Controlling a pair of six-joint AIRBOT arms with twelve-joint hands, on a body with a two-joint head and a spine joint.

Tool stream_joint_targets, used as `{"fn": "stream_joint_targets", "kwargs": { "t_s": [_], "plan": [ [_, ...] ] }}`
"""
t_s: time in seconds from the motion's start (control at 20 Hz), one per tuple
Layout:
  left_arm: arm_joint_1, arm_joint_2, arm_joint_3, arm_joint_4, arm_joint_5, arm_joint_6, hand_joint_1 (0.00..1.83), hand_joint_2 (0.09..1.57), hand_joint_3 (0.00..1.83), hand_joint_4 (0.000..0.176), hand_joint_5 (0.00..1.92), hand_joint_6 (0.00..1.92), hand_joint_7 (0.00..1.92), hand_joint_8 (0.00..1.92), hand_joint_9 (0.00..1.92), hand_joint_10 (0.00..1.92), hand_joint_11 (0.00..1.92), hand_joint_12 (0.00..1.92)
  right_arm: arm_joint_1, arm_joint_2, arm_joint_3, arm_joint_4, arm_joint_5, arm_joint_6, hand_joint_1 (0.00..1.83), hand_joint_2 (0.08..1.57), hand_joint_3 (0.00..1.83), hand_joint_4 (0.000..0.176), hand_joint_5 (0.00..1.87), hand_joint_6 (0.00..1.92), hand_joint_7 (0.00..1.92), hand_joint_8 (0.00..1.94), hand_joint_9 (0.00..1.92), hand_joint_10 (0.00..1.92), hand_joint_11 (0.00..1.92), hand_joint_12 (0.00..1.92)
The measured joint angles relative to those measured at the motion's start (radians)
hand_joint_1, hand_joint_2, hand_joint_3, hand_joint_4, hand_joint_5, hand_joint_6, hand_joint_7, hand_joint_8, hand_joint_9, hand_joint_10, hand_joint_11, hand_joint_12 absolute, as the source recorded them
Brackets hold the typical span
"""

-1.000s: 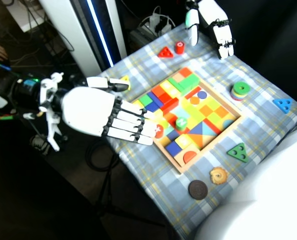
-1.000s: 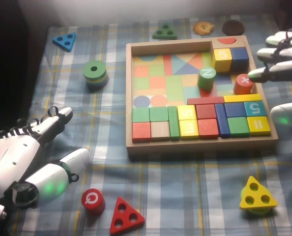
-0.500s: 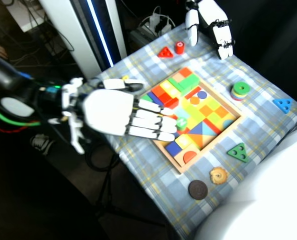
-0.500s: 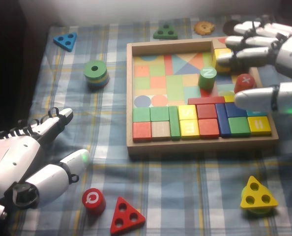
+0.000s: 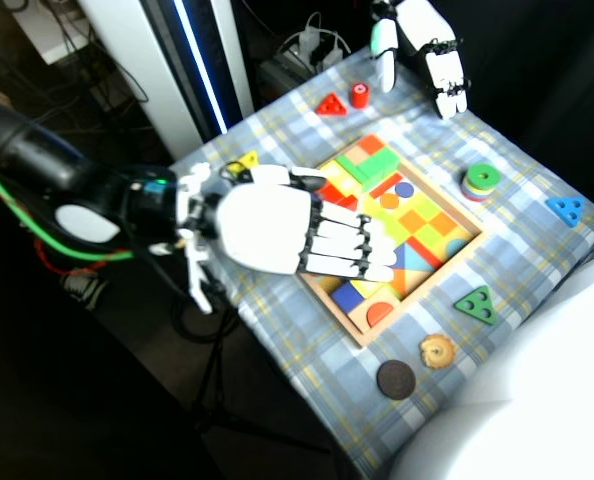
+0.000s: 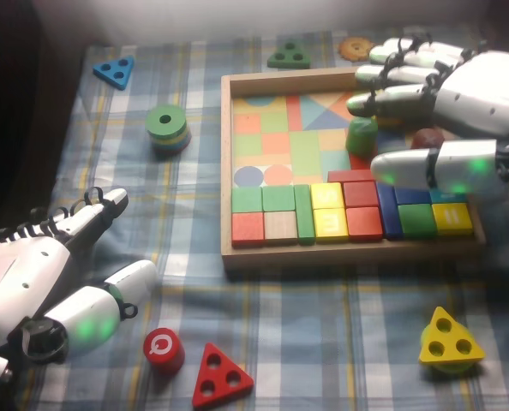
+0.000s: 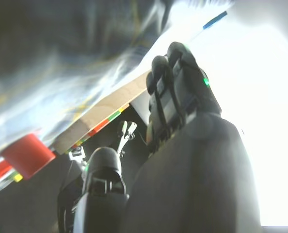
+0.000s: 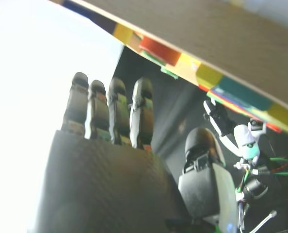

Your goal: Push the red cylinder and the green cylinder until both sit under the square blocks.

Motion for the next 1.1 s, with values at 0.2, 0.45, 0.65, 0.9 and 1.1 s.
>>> {"fn": "stream_joint_targets", "kwargs": {
  "t_s": [0.2, 0.45, 0.65, 0.9, 1.1],
  "plan": [
    [0.0, 0.0, 0.0, -0.001, 0.0, 0.0, 0.04, 1.3, 0.0, 0.032, 0.18, 0.0, 0.4, 0.0, 0.4, 0.01, 0.32, 0.01, 0.0, -0.001, 0.004, -0.016, -0.004, 0.008, 0.0, 1.13, 0.0, 0.039, 0.45, 0.01, 0.21, 0.01, 0.04, 0.0, 0.03, 0.01],
    [0.0, 0.0, 0.0, -0.001, 0.0, 0.0, 0.07, 1.29, 0.0, 0.034, 0.2, 0.0, 0.4, 0.0, 0.38, 0.0, 0.29, 0.0, 0.001, 0.039, -0.023, -0.069, -0.025, 0.056, 0.0, 1.13, 0.0, 0.048, 0.45, 0.0, 0.24, 0.01, 0.04, 0.0, 0.06, 0.03],
    [0.0, 0.0, 0.0, -0.002, -0.001, 0.0, 0.04, 1.3, 0.0, 0.026, 0.2, 0.0, 0.41, 0.0, 0.41, 0.01, 0.32, 0.01, -0.027, 0.117, -0.079, -0.074, -0.038, 0.059, 0.0, 1.13, 0.0, 0.043, 0.44, 0.0, 0.22, 0.0, 0.02, 0.0, 0.04, 0.02],
    [0.0, 0.0, 0.0, -0.001, 0.0, 0.0, 0.06, 1.29, 0.0, 0.036, 0.2, 0.0, 0.41, 0.0, 0.41, 0.0, 0.3, 0.0, -0.052, 0.174, -0.136, -0.074, -0.045, 0.059, 0.0, 1.14, 0.0, 0.065, 0.44, 0.0, 0.22, 0.0, 0.02, 0.0, 0.04, 0.02],
    [0.0, 0.0, 0.0, -0.001, 0.0, 0.0, 0.06, 1.3, 0.0, 0.029, 0.21, 0.0, 0.41, 0.0, 0.41, 0.0, 0.31, 0.01, -0.058, 0.177, -0.143, -0.062, -0.035, 0.059, 0.0, 1.11, 0.0, 0.061, 0.44, 0.0, 0.22, 0.0, 0.02, 0.0, 0.03, 0.01]
  ]
}}
